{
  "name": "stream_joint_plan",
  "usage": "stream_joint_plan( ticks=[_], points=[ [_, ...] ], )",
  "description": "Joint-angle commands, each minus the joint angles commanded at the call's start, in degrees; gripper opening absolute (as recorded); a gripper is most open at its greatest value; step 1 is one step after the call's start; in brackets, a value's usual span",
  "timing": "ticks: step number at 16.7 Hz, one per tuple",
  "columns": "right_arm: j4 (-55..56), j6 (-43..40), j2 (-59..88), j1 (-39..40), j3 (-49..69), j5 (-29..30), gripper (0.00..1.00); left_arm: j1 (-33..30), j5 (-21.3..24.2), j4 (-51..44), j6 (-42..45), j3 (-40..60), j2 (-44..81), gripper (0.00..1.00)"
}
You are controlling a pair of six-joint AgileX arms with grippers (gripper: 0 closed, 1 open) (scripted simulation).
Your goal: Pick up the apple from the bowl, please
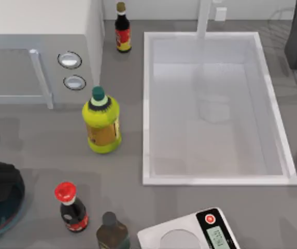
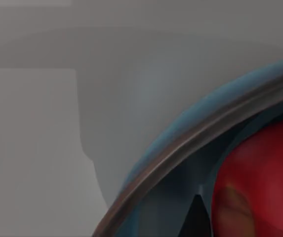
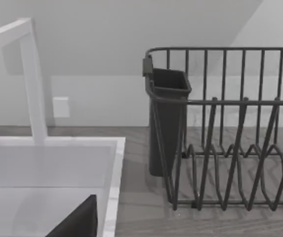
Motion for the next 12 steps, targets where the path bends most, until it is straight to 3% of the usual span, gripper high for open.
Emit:
stream_joint_plan(
  ticks=[7,12],
  points=[
    [0.00,0.00,0.00,0.00,0.00,0.00,1.00,0.00,0.00,0.00,0.00,0.00,0.00,0.02],
    [0.00,0.00,0.00,0.00,0.00,0.00,1.00,0.00,0.00,0.00,0.00,0.00,0.00,0.00]
  ],
)
